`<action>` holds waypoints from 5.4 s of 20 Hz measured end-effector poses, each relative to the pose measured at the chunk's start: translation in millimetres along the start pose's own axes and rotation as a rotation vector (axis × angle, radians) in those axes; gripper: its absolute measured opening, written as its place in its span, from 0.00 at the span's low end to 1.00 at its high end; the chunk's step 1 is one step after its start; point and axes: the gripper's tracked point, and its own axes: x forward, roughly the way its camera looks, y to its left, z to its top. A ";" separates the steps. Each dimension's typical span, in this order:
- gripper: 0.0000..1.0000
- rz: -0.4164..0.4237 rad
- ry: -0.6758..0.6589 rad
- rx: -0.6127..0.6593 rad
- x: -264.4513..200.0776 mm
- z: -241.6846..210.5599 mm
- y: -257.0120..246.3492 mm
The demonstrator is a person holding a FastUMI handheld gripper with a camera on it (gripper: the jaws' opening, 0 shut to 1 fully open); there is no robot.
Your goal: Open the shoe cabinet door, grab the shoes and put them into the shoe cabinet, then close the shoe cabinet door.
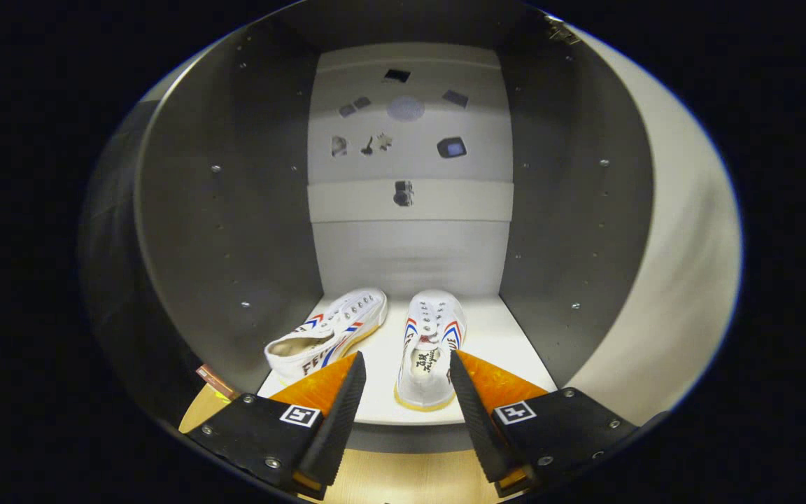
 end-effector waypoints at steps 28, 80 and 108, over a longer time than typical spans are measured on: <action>0.93 -0.097 -0.273 -0.037 -376.4 -42.2 -170.5; 0.93 0.409 -0.269 -0.061 -171.4 26.5 61.2; 0.93 0.073 -0.406 -0.006 -261.6 92.3 -7.4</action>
